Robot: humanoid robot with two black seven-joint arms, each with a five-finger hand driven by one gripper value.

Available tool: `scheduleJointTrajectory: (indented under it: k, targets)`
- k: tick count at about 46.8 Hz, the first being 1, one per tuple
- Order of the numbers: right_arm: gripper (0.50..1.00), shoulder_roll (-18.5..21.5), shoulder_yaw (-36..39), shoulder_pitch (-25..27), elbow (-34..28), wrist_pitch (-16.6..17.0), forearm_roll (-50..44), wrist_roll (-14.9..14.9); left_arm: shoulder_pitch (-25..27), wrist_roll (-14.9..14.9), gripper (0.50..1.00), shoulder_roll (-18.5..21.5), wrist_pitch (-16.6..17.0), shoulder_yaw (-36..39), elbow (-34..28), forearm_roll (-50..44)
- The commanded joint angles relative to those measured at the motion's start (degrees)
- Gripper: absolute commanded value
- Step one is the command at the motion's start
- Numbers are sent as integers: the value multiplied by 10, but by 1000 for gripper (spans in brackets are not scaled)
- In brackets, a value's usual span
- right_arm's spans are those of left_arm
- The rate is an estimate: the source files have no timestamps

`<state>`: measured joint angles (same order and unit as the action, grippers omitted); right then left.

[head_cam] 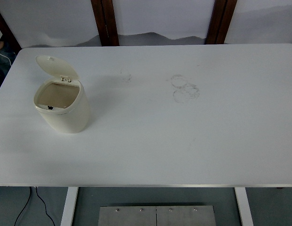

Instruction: Close trash bin

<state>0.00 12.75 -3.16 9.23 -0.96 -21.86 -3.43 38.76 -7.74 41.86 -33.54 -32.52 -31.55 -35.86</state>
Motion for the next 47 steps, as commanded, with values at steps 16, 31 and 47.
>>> scheduleJointTrajectory:
  k: [16,31,47]
  targets:
    - [995,0,0,0,0,0,0,0,-1,0,1000,0,1,0,0,0]
    - [995,0,-1,0,0,0,0,0,-5,1,1000,-5,1,1,0,1]
    - [995,0,-1,0,0,0,0,0,-3,2,1000,-5,3,1,-1,2]
